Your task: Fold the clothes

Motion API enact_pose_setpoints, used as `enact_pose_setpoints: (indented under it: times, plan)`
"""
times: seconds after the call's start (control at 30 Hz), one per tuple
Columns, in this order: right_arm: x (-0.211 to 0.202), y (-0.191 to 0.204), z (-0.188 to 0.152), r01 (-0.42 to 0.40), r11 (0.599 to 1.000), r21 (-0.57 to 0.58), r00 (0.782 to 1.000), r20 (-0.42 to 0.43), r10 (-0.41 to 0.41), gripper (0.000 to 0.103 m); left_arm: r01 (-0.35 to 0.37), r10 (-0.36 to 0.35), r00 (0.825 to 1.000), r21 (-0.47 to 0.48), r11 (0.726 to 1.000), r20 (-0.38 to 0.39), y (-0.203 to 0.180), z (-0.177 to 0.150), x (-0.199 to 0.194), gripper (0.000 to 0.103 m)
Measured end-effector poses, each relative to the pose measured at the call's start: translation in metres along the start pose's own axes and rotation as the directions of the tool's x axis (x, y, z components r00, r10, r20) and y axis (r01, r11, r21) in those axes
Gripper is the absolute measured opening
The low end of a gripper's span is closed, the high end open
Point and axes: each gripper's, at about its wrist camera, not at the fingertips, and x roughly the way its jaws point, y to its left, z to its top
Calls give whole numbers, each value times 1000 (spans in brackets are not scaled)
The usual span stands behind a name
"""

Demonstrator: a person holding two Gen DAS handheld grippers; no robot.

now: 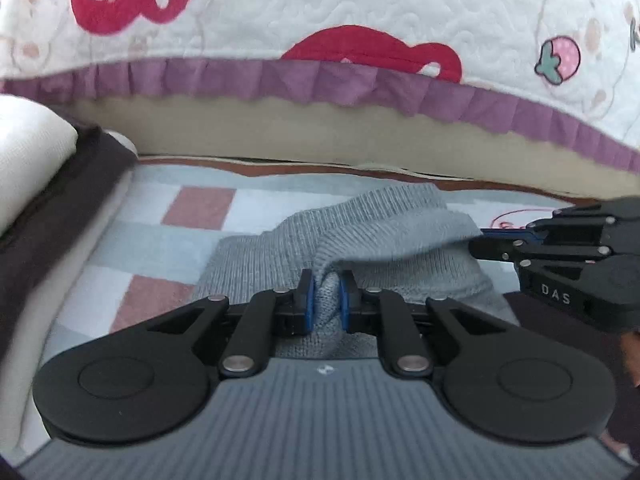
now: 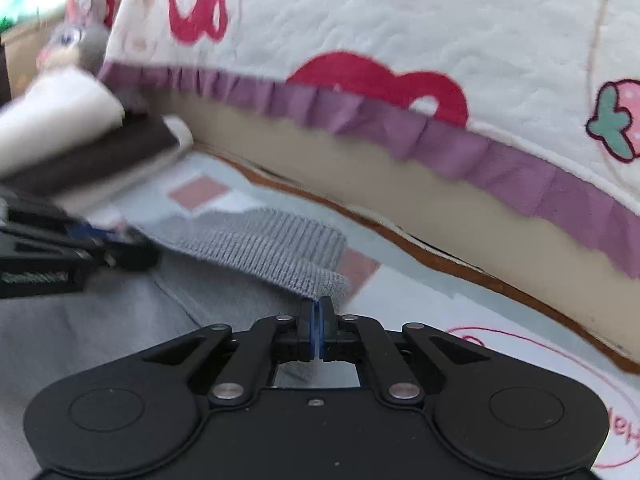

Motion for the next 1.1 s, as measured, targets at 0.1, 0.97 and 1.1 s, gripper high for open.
enact_pose_setpoints:
  times: [0.1,0.97,1.1]
  plan:
    - [0,4,-1,-13,999,-46,999,-47,10,2,-21,22,999,-28,999,42,2,3,-7,12]
    - [-12,-82,-70,-286,497,819,891,37,452,67,183,-324,939,-628,756,-116,164,-102,-95,66]
    - [-18,-74,-84,-315,468,826,848,23,529,70,279,-462,882,-695,662,-87,159,-114,-76,69]
